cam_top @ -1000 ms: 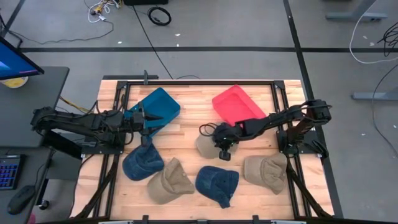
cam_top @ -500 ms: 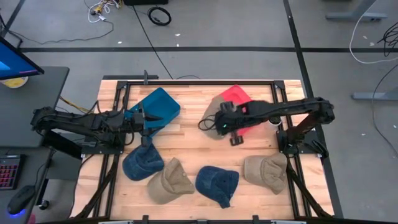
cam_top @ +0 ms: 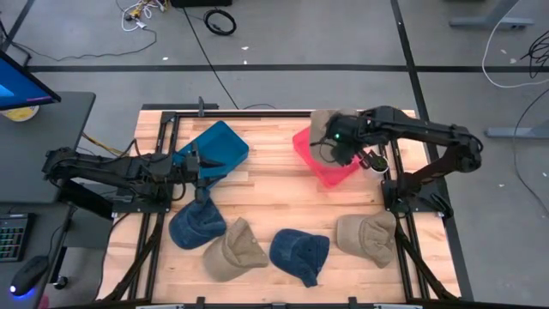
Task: Pick & Place hat
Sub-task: Put the top brown cap into the red bin
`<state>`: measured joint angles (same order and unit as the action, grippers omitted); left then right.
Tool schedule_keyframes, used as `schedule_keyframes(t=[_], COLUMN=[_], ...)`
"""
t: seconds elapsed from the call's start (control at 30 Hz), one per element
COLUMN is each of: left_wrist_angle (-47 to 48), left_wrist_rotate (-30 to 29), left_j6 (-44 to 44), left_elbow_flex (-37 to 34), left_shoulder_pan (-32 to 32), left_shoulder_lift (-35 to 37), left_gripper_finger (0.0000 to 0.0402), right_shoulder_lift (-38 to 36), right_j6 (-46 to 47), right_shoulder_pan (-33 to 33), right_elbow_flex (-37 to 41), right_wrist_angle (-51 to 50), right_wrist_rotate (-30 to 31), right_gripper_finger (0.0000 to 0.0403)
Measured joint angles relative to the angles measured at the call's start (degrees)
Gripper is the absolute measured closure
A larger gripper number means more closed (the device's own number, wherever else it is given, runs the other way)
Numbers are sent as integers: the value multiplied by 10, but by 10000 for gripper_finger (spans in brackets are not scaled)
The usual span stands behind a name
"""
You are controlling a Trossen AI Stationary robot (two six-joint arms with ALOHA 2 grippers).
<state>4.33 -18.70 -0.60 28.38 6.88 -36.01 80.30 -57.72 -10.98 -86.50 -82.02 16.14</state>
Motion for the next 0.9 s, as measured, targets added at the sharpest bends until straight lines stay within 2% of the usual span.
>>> schedule_keyframes(t=[0.17,0.37,0.57,0.7,0.9], left_wrist_angle=[3,3,3,4,8], left_wrist_rotate=[0,0,0,0,0], left_j6=[0,16,19,19,19], left_elbow_flex=[0,0,0,0,0], left_shoulder_pan=[0,0,1,1,1], left_shoulder_lift=[0,0,0,0,0], left_gripper_finger=[236,236,236,236,236], right_shoulder_lift=[24,77,137,174,210], right_j6=[-92,-155,-186,-225,-243], right_shoulder_pan=[-40,-73,-94,-95,-102], right_elbow_flex=[0,0,0,0,1], right_wrist_angle=[11,19,14,-1,4], right_wrist_rotate=[-27,-35,-31,3,-7], right_gripper_finger=[403,403,403,403,403])
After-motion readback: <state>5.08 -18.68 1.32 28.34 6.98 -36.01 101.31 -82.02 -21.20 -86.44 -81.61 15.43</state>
